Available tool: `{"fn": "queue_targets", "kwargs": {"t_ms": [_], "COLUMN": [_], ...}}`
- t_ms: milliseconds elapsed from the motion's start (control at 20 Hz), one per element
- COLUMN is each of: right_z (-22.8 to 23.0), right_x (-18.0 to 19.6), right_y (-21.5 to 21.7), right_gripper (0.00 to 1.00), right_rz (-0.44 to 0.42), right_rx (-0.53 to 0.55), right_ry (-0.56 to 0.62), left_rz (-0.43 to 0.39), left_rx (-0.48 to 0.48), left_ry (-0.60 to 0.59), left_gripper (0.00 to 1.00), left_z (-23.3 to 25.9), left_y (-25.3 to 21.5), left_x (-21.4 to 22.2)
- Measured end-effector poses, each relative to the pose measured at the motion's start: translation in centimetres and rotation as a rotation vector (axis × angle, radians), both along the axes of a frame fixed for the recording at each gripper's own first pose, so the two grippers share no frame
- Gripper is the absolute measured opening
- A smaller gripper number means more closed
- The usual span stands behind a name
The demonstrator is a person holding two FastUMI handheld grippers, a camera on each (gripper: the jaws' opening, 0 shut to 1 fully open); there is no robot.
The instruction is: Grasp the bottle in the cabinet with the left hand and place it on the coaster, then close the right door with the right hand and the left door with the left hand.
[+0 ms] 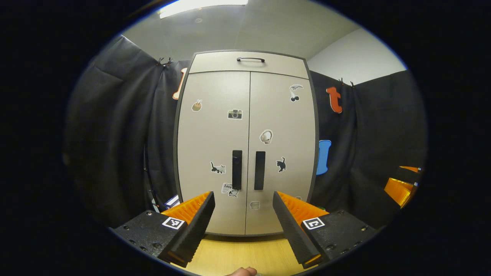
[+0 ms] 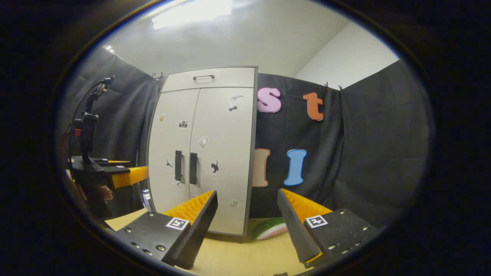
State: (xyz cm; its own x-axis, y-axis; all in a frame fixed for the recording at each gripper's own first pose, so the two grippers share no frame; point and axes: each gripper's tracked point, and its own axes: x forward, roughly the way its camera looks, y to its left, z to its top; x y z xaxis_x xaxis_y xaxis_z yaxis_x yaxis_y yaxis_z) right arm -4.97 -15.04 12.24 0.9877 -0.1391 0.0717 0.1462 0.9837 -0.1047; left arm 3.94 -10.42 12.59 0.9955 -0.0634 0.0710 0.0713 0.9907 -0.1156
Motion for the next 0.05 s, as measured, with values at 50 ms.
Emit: {"fn": "queue_targets", "kwargs": {"t_ms": [50], "right_z": [-0.06], "right_x": [-0.04], "right_y": [-0.01], "right_gripper": [0.92], "right_rz": [-0.001], "right_rx": [0.000], "right_ry": [0.001], "left_rz": [0.003], "left_rx": [-0.004], "left_ry": [-0.005], "left_gripper": [0.96], "left_z": [0.16], "left_y": [0.01], "left_x": [-0.06]}}
